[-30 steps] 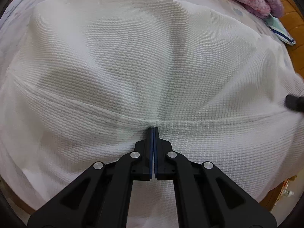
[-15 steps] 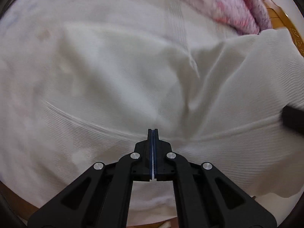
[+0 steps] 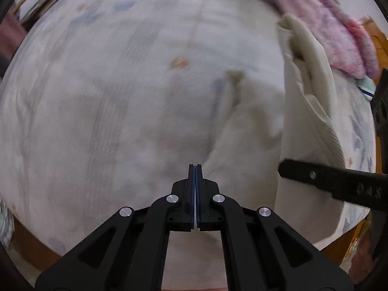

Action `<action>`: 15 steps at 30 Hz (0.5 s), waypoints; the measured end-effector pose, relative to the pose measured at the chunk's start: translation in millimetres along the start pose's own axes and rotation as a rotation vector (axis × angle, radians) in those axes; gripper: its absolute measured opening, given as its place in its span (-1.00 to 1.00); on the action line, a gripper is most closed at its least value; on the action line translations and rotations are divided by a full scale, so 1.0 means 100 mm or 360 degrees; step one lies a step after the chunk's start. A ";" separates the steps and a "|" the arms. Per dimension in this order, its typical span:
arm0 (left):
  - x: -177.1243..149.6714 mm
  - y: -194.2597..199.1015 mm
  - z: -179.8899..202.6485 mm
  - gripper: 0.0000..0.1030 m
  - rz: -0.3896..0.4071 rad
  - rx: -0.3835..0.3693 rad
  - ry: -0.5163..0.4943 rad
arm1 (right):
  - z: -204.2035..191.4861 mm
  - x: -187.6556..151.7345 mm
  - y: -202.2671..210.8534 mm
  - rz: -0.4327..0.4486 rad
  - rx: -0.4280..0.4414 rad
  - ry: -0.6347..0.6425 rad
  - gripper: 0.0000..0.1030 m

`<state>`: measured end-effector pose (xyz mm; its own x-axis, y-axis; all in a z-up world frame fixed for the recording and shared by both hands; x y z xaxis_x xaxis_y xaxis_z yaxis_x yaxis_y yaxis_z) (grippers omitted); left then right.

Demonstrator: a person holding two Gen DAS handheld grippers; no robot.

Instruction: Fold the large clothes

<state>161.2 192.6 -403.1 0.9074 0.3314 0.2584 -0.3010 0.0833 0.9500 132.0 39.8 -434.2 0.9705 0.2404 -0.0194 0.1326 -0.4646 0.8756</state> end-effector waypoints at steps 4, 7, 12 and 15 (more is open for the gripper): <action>-0.15 -0.11 -0.35 -0.97 -0.0049 0.0052 0.0059 | -0.07 -0.12 -0.33 -0.0092 0.0024 -0.0049 -0.63; -0.25 -0.14 -0.57 -0.97 -0.0061 0.0070 0.0138 | -0.10 -0.15 -0.55 -0.0124 -0.0015 -0.0024 -0.60; -0.44 -0.04 -0.92 -0.97 -0.0066 0.0166 0.0196 | -0.25 -0.17 -0.55 -0.0150 0.0247 -0.0098 0.56; -0.51 0.05 -1.05 -0.97 -0.0062 0.0192 0.0259 | -0.46 -0.24 -0.53 -0.0162 0.0303 -0.0008 0.78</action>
Point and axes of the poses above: each gripper's, at about its wrist camera, not at the fingertips, and y roughly against the way its jaws point, z to its right, x to its top, the point moved 9 cm from there along -y, roughly the way its jaws point, and after that the axes turned 5 degrees about z, right-handed, at the moved point
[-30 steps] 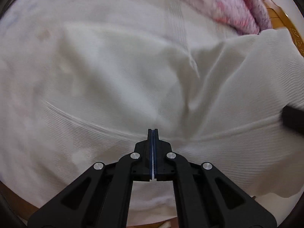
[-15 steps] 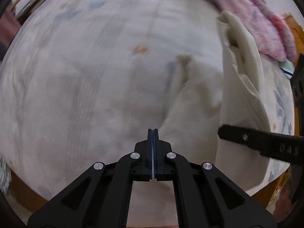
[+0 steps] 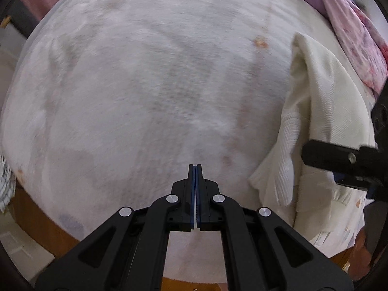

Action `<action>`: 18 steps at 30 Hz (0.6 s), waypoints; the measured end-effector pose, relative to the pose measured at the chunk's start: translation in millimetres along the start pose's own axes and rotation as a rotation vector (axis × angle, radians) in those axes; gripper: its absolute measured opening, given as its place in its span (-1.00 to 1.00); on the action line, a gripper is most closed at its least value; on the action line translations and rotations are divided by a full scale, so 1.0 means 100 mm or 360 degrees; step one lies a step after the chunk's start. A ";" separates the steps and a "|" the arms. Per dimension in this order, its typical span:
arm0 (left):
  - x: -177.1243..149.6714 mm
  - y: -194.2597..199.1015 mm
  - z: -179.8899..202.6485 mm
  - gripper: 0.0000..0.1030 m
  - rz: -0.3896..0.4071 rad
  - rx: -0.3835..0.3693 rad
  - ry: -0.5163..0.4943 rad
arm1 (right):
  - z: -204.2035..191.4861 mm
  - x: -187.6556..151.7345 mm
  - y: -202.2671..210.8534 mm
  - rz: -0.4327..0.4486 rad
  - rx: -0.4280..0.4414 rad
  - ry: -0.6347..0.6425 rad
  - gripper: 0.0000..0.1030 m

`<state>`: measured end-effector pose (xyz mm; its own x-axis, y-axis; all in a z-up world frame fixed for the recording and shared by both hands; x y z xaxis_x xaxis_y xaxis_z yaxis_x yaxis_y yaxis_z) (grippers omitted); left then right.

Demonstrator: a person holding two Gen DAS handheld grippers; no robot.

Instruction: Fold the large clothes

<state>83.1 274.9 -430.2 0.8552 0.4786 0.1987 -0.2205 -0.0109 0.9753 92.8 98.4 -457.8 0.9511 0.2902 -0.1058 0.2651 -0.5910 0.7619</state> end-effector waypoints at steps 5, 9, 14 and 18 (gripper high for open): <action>-0.05 0.26 0.09 -0.93 0.0004 -0.0068 -0.0004 | -0.01 -0.03 0.26 -0.0036 0.0141 -0.0112 0.78; -0.02 0.56 0.60 -0.32 0.0035 -0.0206 -0.0132 | -0.02 -0.05 0.73 -0.0002 0.0318 -0.0168 0.77; -0.15 0.58 1.41 -0.24 -0.0054 -0.0531 -0.0281 | 0.43 -0.13 1.27 0.0176 0.0129 -0.0267 0.77; -0.44 0.02 1.47 -0.52 -0.0274 -0.0328 -0.0310 | 0.92 -0.26 1.46 0.0266 -0.0129 -0.0354 0.74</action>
Point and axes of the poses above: each gripper's, at about its wrist camera, not at the fingertips, and y roughly against the way its jaws point, z to its right, x to its top, the point moved 9 cm from there along -y, roughly the way its jaws point, and after that the axes turned 5 degrees about z, right-handed, at the moved point
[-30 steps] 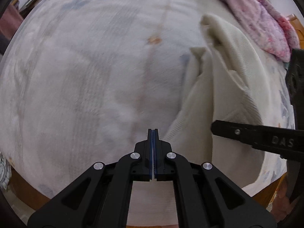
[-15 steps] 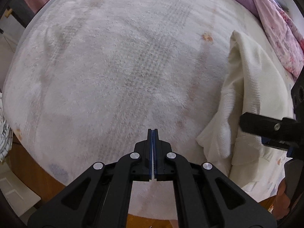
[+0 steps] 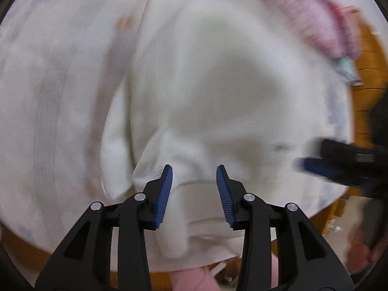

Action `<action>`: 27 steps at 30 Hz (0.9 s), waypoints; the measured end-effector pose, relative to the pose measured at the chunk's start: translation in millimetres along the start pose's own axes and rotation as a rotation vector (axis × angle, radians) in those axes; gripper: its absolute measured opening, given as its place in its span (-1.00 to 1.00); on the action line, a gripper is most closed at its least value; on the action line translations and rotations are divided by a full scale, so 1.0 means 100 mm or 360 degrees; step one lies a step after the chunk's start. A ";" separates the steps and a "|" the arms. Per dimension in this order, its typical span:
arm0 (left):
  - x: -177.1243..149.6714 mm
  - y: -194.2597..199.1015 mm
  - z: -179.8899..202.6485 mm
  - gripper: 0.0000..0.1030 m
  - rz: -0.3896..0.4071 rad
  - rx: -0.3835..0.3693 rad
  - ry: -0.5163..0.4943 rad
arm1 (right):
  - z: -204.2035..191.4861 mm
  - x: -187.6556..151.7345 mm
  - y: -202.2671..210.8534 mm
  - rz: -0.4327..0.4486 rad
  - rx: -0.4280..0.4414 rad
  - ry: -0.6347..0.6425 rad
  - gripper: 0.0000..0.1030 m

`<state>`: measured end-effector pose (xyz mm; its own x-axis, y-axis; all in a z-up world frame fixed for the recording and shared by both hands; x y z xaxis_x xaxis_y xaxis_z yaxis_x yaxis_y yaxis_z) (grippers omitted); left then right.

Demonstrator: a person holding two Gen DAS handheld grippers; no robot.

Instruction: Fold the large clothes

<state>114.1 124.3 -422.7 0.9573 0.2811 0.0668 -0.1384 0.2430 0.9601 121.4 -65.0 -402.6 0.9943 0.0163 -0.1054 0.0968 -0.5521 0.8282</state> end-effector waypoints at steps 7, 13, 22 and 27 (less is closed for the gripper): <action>-0.10 -0.15 -0.51 -0.95 -0.0095 0.0270 -0.0059 | 0.30 -0.15 -0.08 0.0068 -0.0309 0.0174 -0.18; 0.03 -0.49 -0.62 -0.94 -0.0147 0.0378 -0.0046 | 0.57 -0.17 -0.77 -0.0024 -0.0395 0.0223 -0.53; 0.36 0.23 -0.24 -0.94 -0.0015 0.0393 -0.0148 | 0.07 0.25 -0.23 0.0032 -0.0464 0.0188 -0.49; 0.97 -0.07 0.04 -0.94 0.0047 0.0374 -0.0198 | 0.06 0.80 -0.32 0.0067 -0.0505 0.0165 -0.49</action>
Point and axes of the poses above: each gripper's, at about its wrist camera, not at the fingertips, and y roughly against the way its jaws point, z to its right, x to its top, the point moved 9 cm from there along -y, roughly the way its jaws point, and after that the axes turned 5 degrees about z, right-handed, at the moved point
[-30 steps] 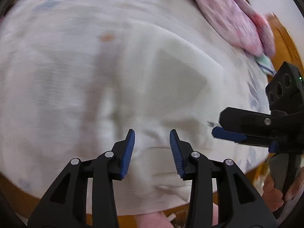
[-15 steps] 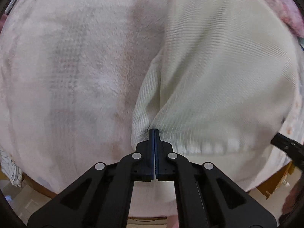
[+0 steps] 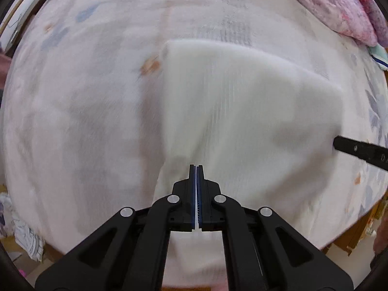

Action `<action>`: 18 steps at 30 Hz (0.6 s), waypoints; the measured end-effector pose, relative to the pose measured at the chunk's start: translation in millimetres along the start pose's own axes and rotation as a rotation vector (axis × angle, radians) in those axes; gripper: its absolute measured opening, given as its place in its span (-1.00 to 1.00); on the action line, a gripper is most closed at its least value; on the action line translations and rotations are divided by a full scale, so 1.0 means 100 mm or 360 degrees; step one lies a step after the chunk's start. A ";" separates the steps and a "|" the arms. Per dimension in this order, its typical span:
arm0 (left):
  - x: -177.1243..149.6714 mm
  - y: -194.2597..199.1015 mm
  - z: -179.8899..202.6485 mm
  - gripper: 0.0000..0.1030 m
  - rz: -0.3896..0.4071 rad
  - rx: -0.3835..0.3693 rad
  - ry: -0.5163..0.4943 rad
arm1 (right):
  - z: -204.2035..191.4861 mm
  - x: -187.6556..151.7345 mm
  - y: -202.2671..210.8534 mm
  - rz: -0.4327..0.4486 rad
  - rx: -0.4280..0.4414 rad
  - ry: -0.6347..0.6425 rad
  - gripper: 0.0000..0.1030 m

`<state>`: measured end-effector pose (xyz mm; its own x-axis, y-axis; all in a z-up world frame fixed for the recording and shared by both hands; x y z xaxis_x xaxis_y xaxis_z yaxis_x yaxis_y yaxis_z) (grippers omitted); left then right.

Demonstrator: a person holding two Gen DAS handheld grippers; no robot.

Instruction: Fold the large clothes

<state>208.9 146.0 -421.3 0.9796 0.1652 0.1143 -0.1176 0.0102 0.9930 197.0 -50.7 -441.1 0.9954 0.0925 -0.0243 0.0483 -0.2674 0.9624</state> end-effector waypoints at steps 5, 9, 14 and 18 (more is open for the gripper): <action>0.23 -0.69 0.03 -0.94 -0.0153 0.0064 -0.0034 | 0.14 0.19 -0.61 -0.0169 -0.0036 -0.0158 -0.50; 0.29 -0.40 0.03 -0.94 -0.0155 0.0055 -0.0082 | 0.07 0.19 -0.50 -0.0228 -0.0086 -0.0189 -0.46; 0.63 0.03 0.12 -0.94 0.0011 -0.0028 -0.0064 | -0.09 0.46 -0.04 -0.0100 0.0051 -0.0251 -0.43; 1.03 -0.39 0.25 -0.94 -0.0036 0.0010 -0.0056 | -0.08 0.72 -0.38 -0.0192 0.0012 -0.0297 -0.45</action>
<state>318.5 138.4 -447.4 0.9872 0.1301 0.0925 -0.0942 0.0072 0.9955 266.2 -26.3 -477.7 0.9804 -0.0548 -0.1892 0.1676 -0.2724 0.9475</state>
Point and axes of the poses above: each gripper's, at about its wrist camera, not at the fingertips, and y roughly against the way its jaws point, z to its right, x to its top, the point moved 9 cm from there along -y, roughly the way its jaws point, and after that the axes turned 5 degrees about z, right-handed, at the moved point
